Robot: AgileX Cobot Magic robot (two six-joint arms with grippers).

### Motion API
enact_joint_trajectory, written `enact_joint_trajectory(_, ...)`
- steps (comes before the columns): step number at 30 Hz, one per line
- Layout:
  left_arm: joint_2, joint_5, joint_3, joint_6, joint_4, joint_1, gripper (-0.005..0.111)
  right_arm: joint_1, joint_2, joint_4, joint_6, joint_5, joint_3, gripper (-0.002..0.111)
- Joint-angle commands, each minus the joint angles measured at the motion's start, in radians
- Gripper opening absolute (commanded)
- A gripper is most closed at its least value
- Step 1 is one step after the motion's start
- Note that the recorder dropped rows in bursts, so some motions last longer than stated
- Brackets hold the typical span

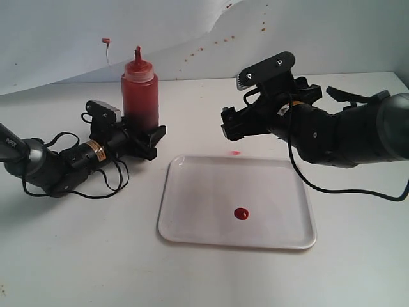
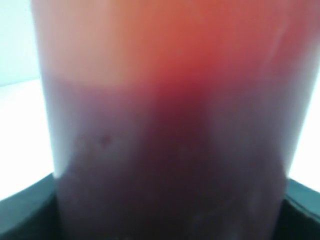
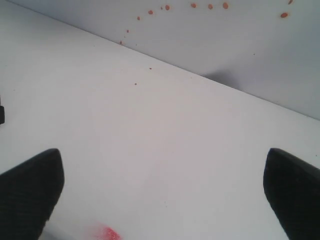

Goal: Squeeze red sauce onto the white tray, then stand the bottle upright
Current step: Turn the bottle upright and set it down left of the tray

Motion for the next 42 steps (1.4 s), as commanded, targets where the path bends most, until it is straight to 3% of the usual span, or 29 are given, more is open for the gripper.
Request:
enact_joint_trajectory(1,-0.016,-0.031,-0.014,-0.041,0.019,0.002,0.0,0.003,-0.002,-0.006,0.006,-0.006,0.002,0.105)
enact_joint_trajectory(27,-0.016,0.051,-0.014,-0.059,0.037,0.002,0.002,0.003,-0.002,-0.021,0.039,-0.002,0.002,0.105)
enact_joint_trajectory(32,-0.016,0.051,-0.014,-0.073,0.045,0.002,0.023,0.003,-0.002,-0.021,0.039,-0.002,0.002,0.105)
enact_joint_trajectory(39,-0.016,0.054,-0.014,-0.146,0.15,0.002,0.076,0.003,-0.002,-0.021,0.039,-0.002,0.002,0.105)
enact_joint_trajectory(42,-0.016,0.073,-0.014,-0.142,0.15,0.002,0.087,0.002,-0.002,-0.02,0.039,-0.002,0.002,0.105)
